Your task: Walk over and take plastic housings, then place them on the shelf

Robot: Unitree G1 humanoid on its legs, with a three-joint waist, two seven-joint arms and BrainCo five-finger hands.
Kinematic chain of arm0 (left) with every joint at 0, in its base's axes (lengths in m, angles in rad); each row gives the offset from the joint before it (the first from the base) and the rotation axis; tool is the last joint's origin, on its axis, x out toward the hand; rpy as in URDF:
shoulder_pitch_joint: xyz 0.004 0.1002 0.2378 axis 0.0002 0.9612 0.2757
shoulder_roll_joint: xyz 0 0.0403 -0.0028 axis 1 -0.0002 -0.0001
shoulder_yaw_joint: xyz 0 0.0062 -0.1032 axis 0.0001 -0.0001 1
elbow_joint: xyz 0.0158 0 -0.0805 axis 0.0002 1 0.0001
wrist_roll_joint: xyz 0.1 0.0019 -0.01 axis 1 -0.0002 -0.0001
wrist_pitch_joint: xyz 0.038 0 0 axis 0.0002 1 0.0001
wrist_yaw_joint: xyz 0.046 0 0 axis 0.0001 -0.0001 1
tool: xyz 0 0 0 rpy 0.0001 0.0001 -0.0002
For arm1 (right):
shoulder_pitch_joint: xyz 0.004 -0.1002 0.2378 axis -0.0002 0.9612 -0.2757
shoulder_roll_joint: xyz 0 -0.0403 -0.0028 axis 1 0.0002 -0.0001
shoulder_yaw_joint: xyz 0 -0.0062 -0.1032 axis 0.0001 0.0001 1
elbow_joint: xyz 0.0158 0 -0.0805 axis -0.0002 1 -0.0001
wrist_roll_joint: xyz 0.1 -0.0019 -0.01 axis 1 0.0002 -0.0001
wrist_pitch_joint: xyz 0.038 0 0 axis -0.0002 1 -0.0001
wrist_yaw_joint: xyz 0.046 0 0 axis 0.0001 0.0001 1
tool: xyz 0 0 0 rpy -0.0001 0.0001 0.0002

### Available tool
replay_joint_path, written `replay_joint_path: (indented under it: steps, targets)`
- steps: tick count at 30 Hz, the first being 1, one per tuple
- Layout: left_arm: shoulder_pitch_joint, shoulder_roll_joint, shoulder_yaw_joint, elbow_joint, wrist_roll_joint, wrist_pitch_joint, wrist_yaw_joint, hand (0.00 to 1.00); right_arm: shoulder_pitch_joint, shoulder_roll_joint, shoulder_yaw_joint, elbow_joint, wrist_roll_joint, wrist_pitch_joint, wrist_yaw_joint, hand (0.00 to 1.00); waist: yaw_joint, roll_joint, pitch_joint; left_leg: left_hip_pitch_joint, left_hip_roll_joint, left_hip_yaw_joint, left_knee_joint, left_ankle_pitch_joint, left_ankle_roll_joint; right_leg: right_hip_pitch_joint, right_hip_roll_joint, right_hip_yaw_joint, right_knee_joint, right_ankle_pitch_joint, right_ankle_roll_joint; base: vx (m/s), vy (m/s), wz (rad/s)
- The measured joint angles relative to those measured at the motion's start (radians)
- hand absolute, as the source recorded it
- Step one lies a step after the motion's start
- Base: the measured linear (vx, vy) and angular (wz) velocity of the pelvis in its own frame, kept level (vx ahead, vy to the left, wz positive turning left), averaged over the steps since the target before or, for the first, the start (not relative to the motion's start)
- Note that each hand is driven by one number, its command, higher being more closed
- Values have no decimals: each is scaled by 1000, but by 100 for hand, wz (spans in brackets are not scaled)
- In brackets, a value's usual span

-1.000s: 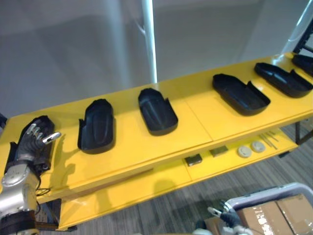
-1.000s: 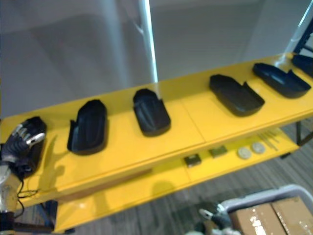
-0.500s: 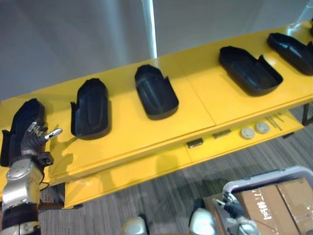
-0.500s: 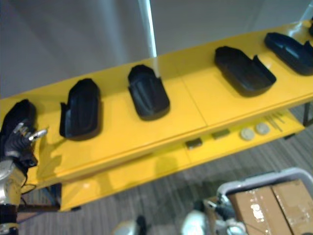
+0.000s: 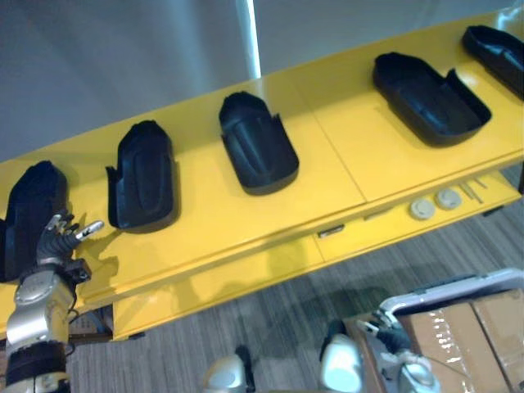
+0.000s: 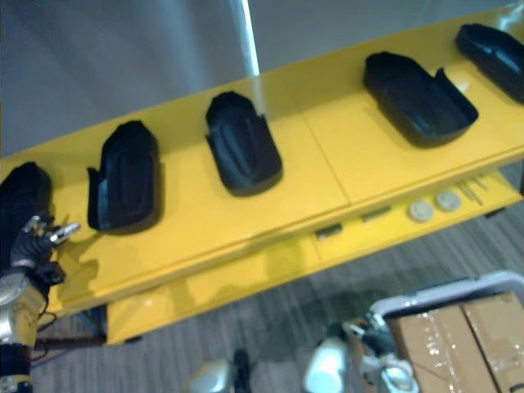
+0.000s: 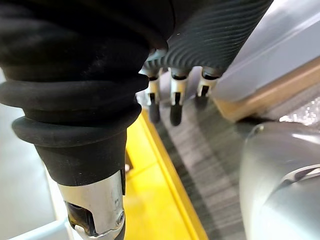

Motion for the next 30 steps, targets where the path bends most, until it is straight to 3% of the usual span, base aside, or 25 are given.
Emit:
replay_joint_path:
  steps: [8, 16, 26, 30]
  targets:
    - [-28, 1, 8, 35, 1, 16, 94, 0, 1, 0, 0, 1, 1, 0, -5, 0, -2, -7, 6, -19, 4, 4, 37, -29, 1, 2, -2, 3, 0, -5, -3, -35, 4, -1]
    - [-57, 8, 20, 73, 2, 20, 142, 0, -9, 1, 0, 1, 1, 2, -6, 0, 0, -11, 9, -17, 4, 3, 36, -29, 1, 0, -1, 1, -4, 0, 6, 25, 2, 1]
    - [-64, 23, 21, 70, 3, 8, 129, 0, -16, 12, 0, 1, 1, 12, -6, 0, 1, -28, 19, -18, 6, 4, 42, -32, 0, 2, 0, 1, -5, 0, 6, -3, -1, 0]
    - [-51, 23, 18, -2, -19, -18, 54, 0, -16, 15, 0, 1, 0, 11, -9, 0, 6, -33, 22, -18, 7, 4, 40, -32, 0, 4, 2, 0, -10, 1, 6, 0, 0, 0]
